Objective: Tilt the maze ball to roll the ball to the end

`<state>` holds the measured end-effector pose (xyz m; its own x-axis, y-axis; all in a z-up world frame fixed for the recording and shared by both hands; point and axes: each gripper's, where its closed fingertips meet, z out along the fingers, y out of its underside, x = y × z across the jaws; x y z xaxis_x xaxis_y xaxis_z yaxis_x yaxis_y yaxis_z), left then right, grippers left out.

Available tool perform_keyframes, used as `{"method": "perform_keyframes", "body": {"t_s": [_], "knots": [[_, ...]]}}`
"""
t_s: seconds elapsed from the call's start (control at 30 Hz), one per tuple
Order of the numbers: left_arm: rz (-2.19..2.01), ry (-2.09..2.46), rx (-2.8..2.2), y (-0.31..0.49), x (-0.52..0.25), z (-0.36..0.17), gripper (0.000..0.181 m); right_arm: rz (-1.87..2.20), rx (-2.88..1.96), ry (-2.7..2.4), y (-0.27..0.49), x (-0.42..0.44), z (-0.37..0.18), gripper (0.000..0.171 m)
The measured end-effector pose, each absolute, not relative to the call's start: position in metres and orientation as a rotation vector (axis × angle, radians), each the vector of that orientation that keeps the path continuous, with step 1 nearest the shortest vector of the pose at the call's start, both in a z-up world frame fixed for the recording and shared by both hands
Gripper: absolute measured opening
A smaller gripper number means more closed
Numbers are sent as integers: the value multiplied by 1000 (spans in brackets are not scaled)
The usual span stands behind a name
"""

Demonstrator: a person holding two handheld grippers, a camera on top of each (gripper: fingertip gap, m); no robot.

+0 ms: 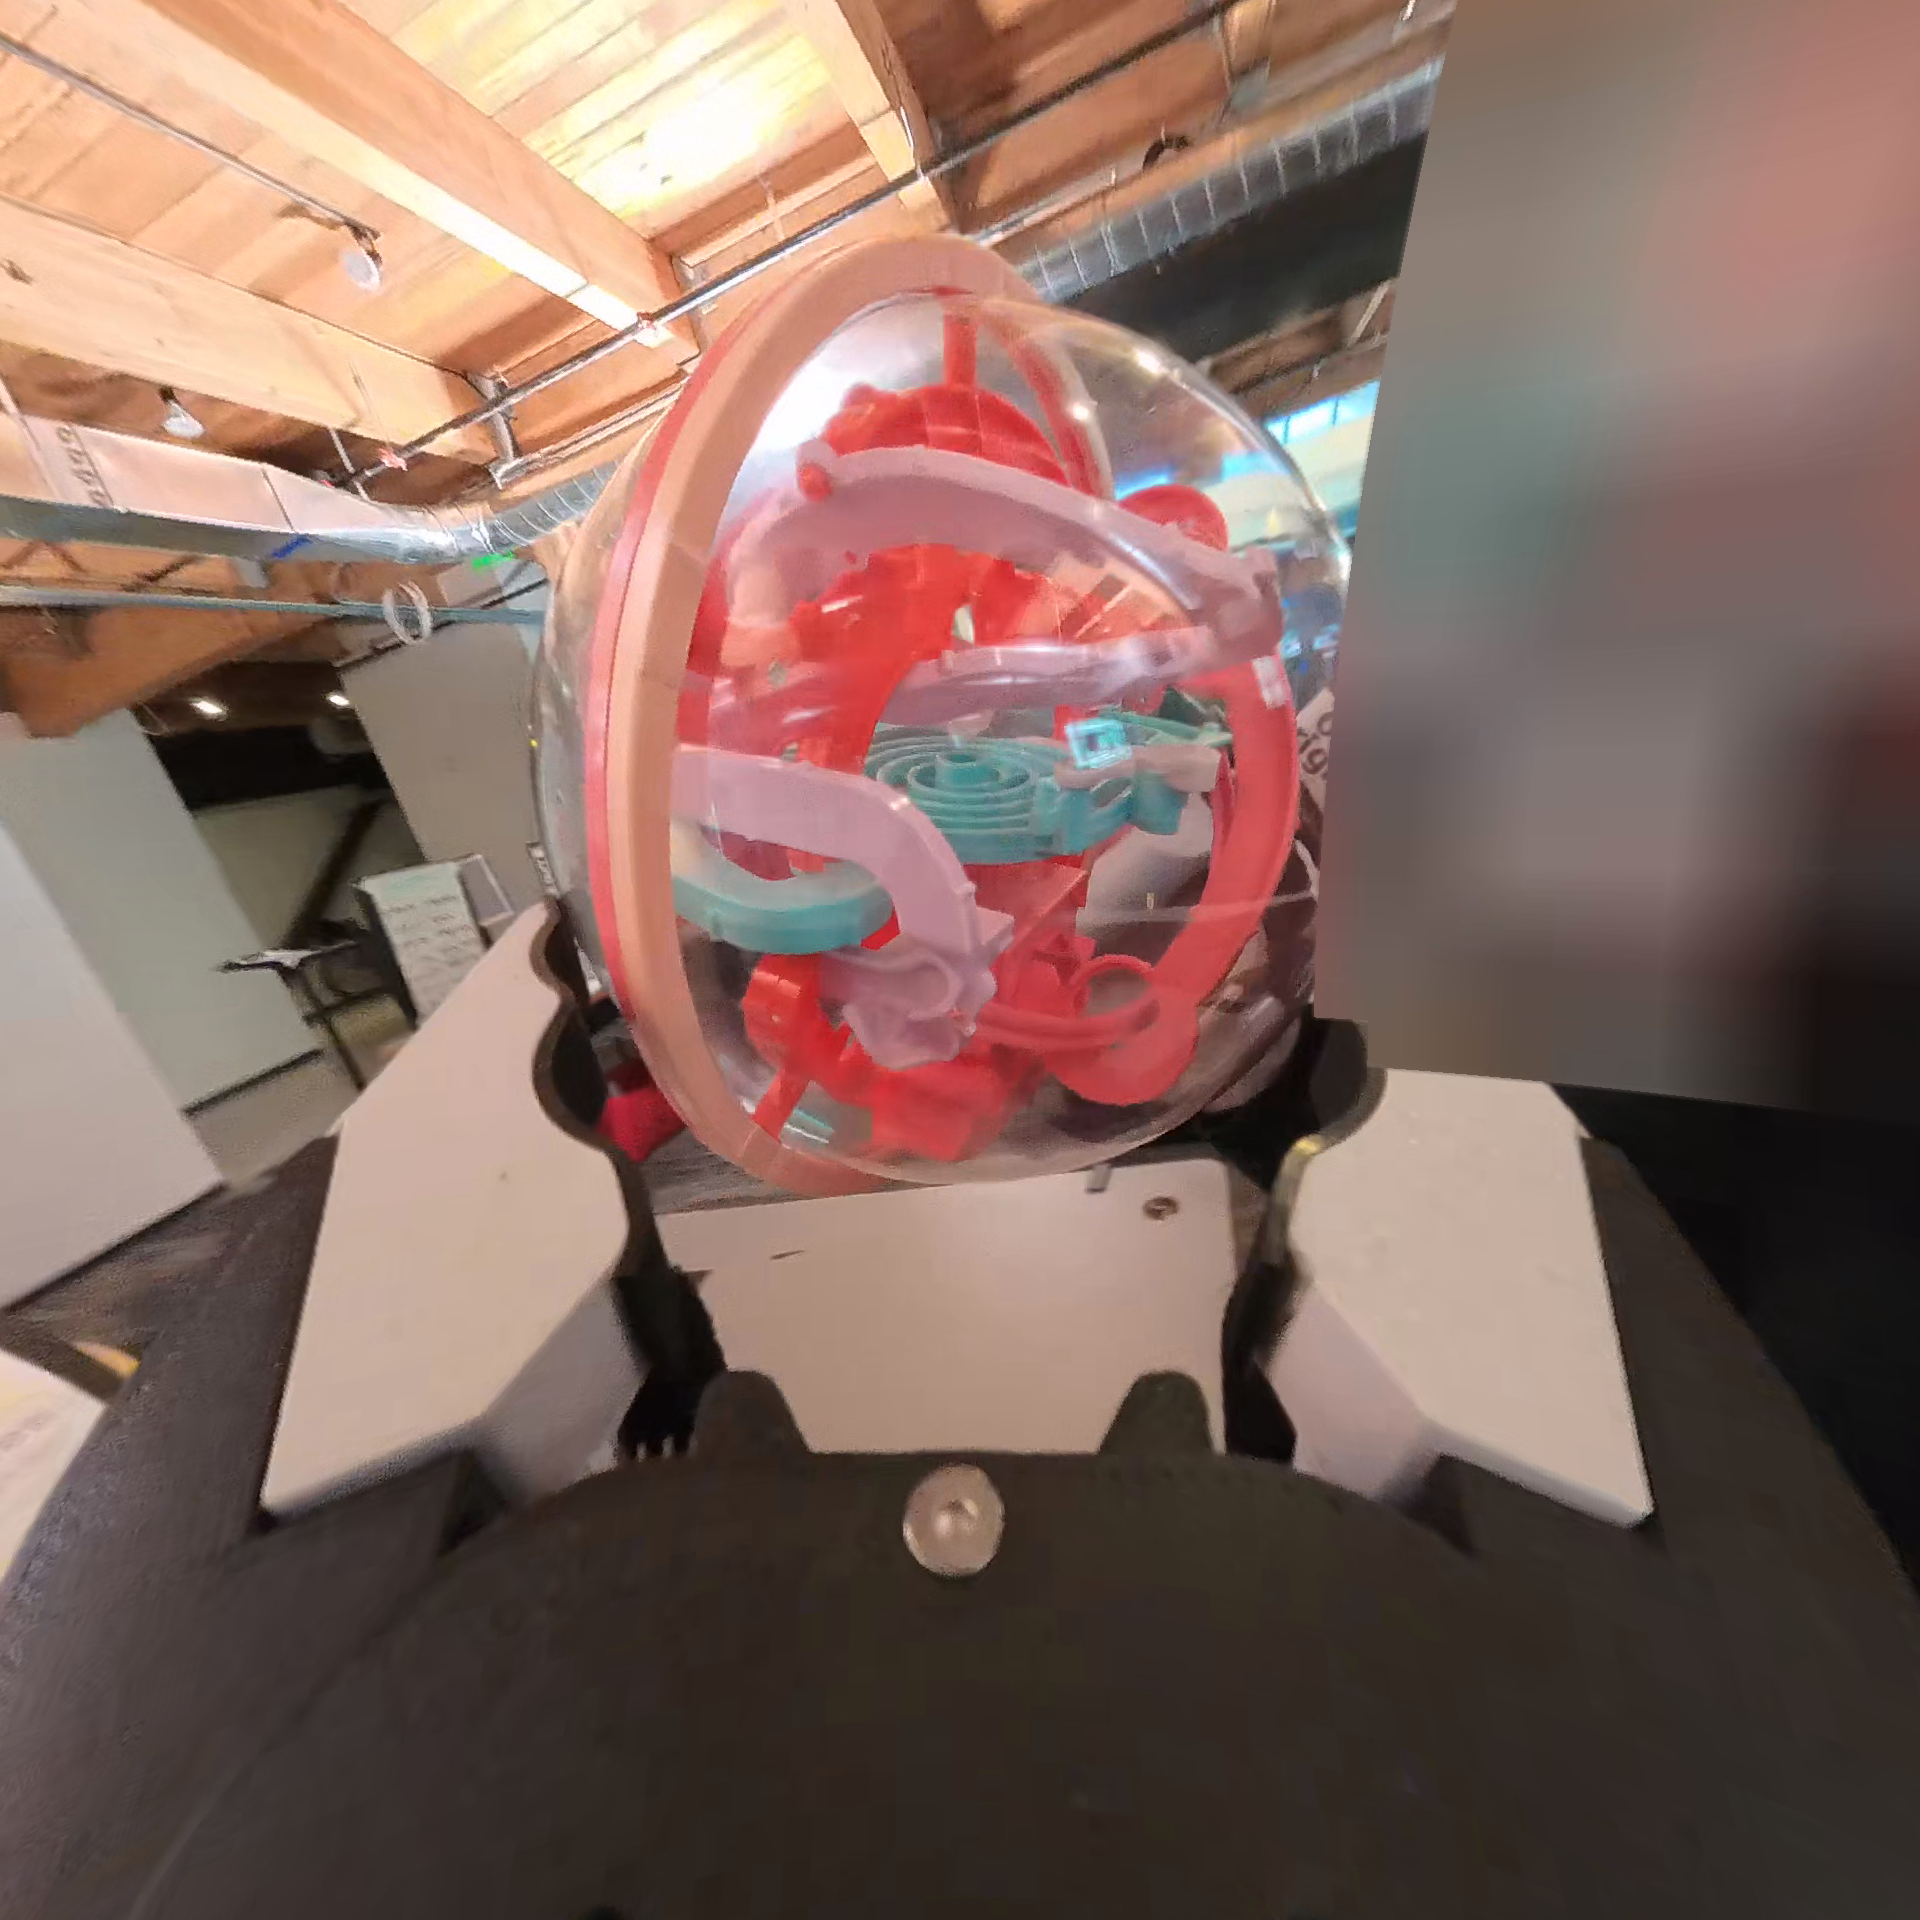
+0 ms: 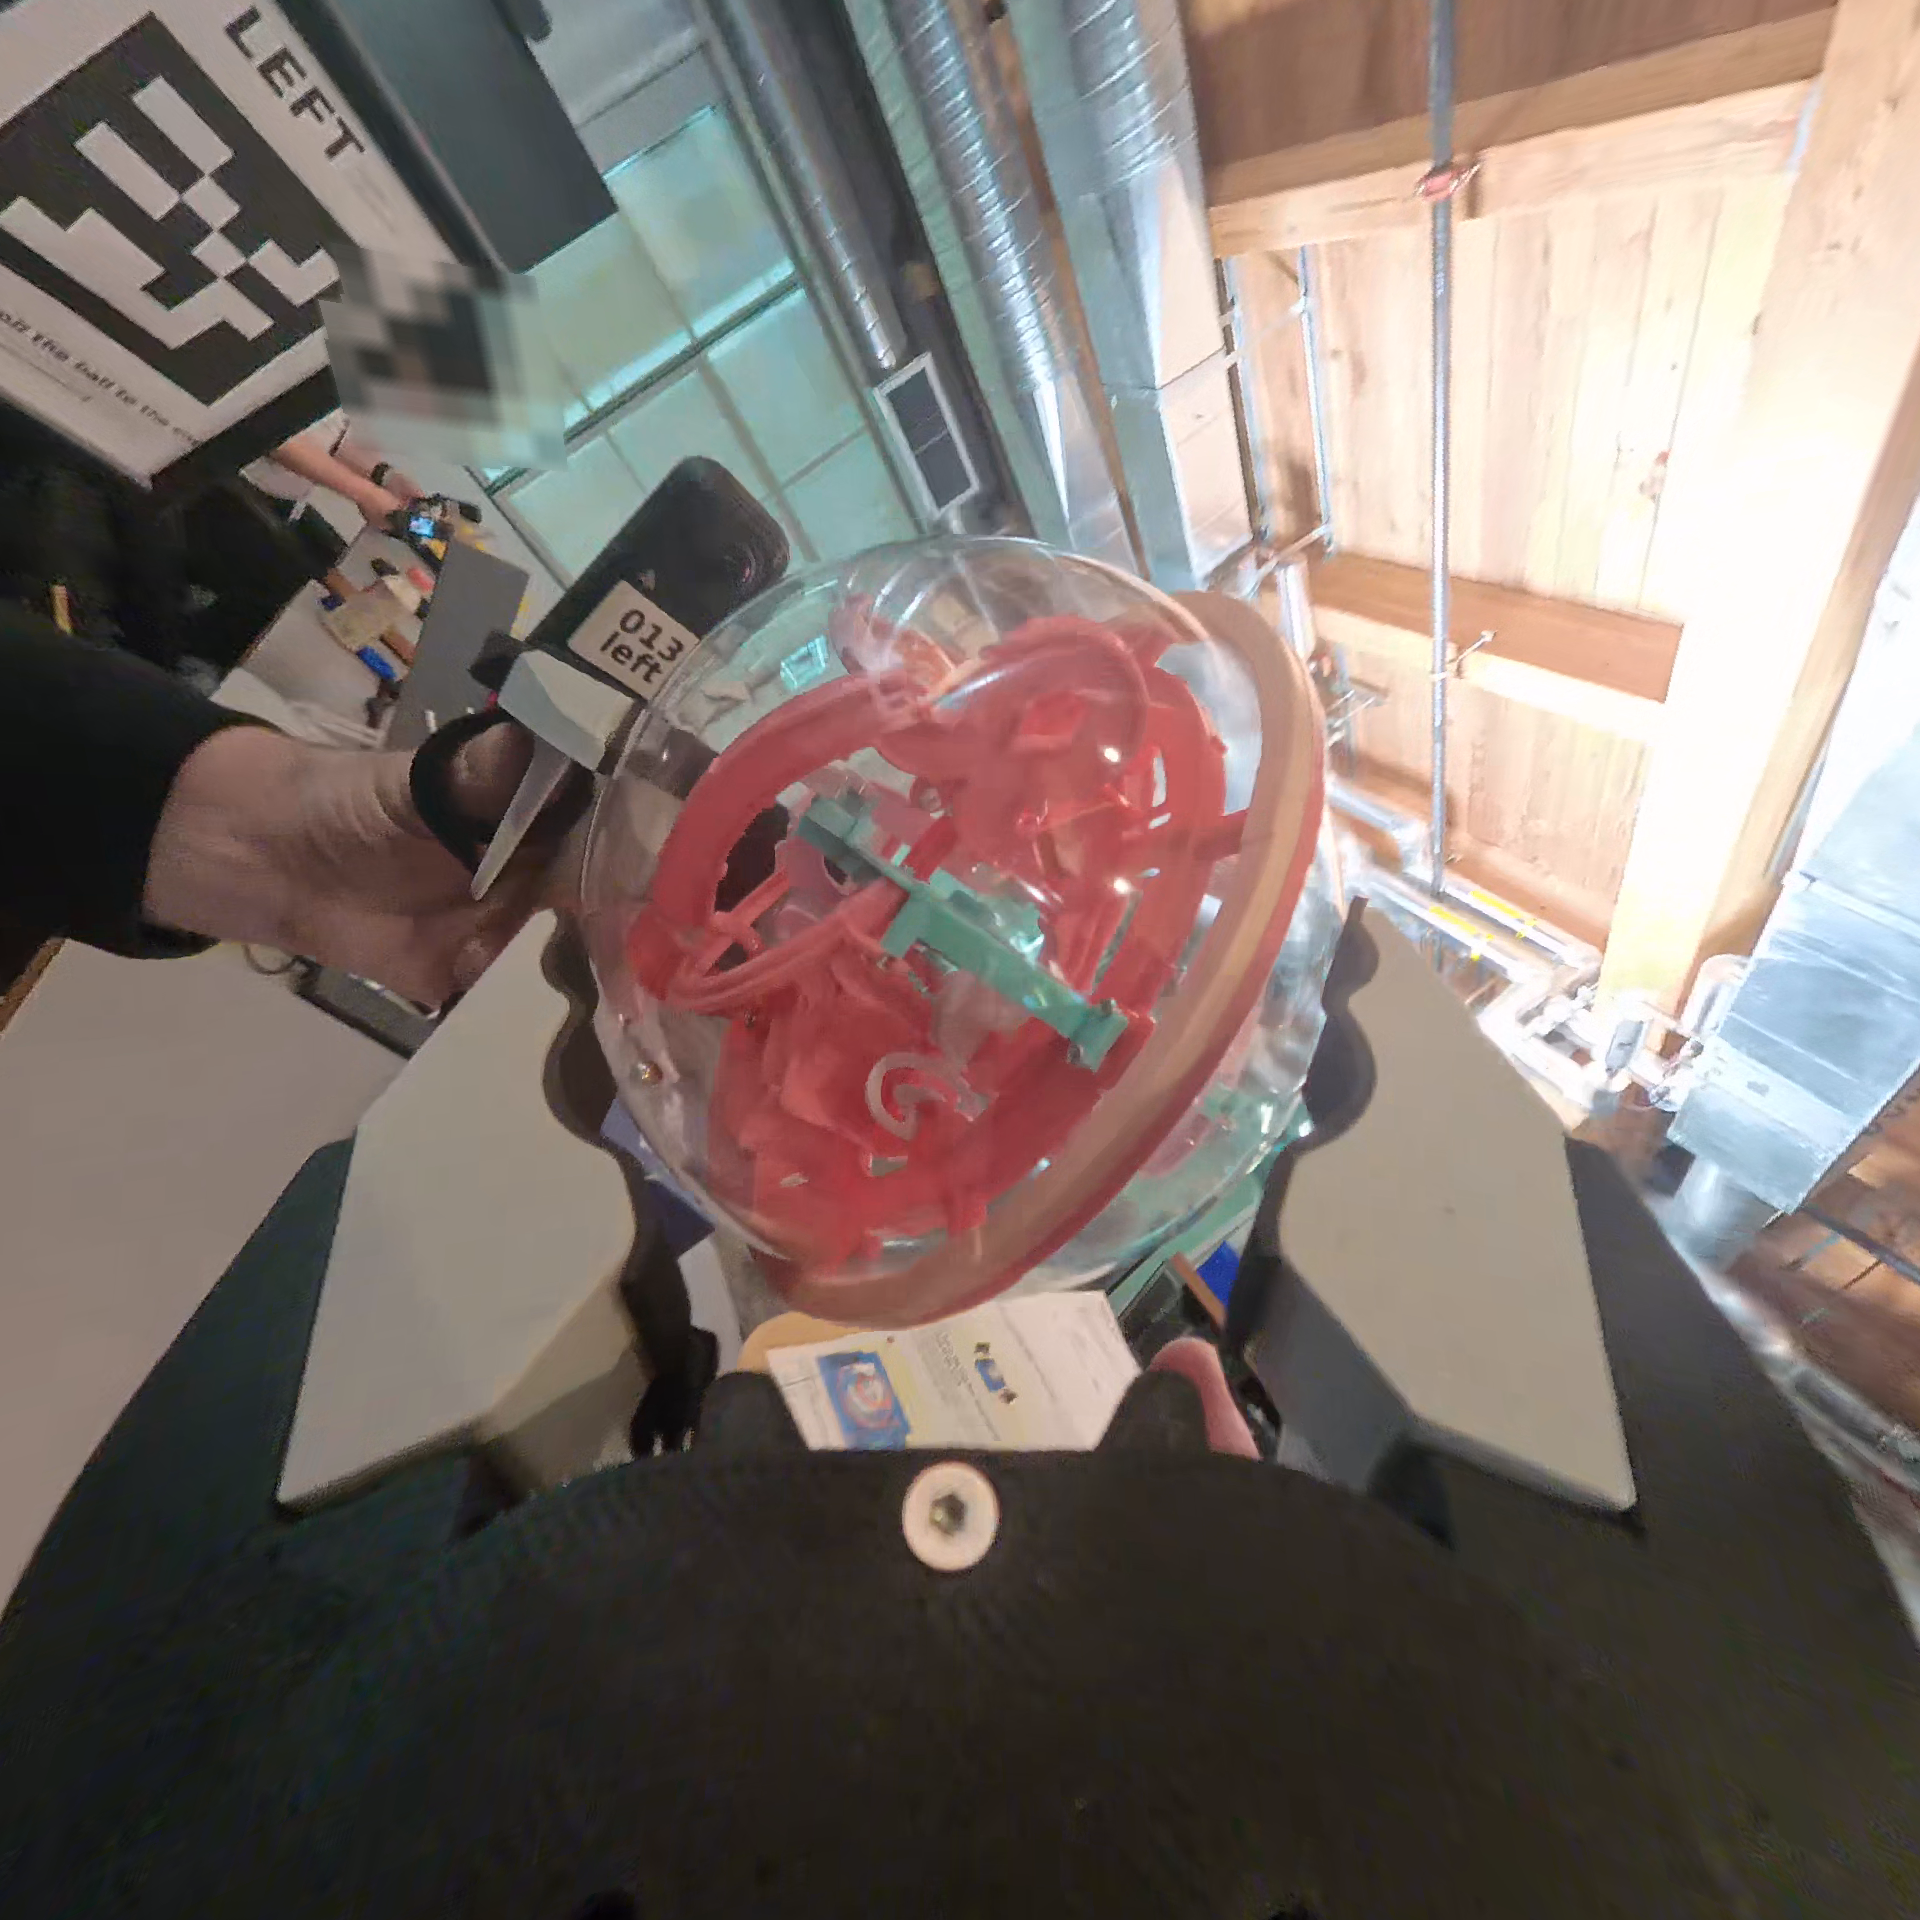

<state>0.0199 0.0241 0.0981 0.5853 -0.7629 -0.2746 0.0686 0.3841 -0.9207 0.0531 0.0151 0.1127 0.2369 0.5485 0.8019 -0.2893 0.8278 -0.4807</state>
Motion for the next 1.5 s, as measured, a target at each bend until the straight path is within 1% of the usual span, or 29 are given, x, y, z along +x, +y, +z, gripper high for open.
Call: {"method": "perform_keyframes", "body": {"t_s": [0.1,0.2,0.5,0.7,1.0,1.2,1.37,1.5], "knots": [[-764,709,-1127,38,10,72,137,654,-375,-1231,27,38,94,137],[-913,623,-1247,55,0,25,137,754,-509,-1259,42,21,63,138],[-1233,264,-1586,85,-38,-126,137,1082,-1000,-1256,97,-29,-75,135],[-1323,144,-1803,94,-50,-196,137,1283,-1230,-1183,123,-46,-136,129],[-1379,127,-1988,97,-43,-253,136,1390,-1383,-1132,139,-46,-186,124],[-1354,248,-2111,91,-35,-274,137,1375,-1333,-1223,136,-42,-198,125],[-1214,406,-2280,83,-30,-307,139,1354,-1324,-1326,134,-39,-220,117],[-1206,432,-2277,83,-30,-310,134,1376,-1342,-1316,137,-36,-223,119]]}}
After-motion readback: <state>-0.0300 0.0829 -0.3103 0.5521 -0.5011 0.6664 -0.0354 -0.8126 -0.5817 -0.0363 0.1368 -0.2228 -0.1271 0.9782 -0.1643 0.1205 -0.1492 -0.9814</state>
